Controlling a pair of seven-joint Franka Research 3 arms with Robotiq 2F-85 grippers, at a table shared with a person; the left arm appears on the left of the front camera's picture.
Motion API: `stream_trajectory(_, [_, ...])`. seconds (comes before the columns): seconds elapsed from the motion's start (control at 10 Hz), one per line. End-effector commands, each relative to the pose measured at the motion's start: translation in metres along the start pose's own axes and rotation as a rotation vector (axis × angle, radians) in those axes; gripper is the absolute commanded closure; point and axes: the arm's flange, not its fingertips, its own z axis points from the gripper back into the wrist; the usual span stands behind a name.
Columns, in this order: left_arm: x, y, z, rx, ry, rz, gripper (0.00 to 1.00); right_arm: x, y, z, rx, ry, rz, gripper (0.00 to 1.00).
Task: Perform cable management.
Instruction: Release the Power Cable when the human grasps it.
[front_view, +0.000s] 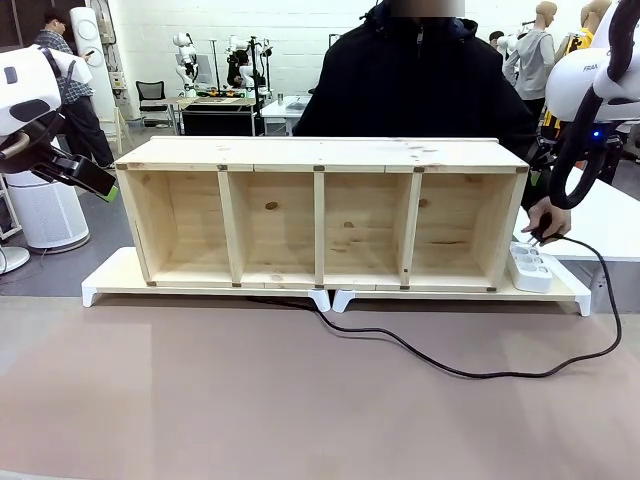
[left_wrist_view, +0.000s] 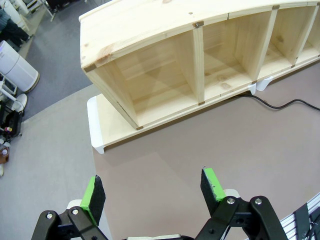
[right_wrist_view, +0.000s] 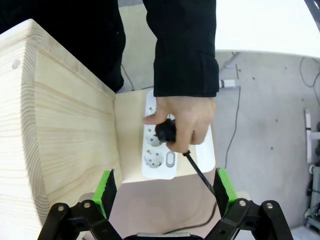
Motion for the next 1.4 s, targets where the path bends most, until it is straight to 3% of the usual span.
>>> stream_trajectory(0.0, [0.0015, 0.0001, -0.0015, 0.007, -0.011, -0.001, 0.0, -0.0004, 0.0001, -0.0007, 0.0, 0.005, 0.0, 0.0])
stream_trajectory(1.3, [0.0015, 0.0001, -0.0015, 0.007, -0.011, -0.001, 0.0, -0.0004, 0.0001, -0.0007, 0.0, 0.005, 0.0, 0.0])
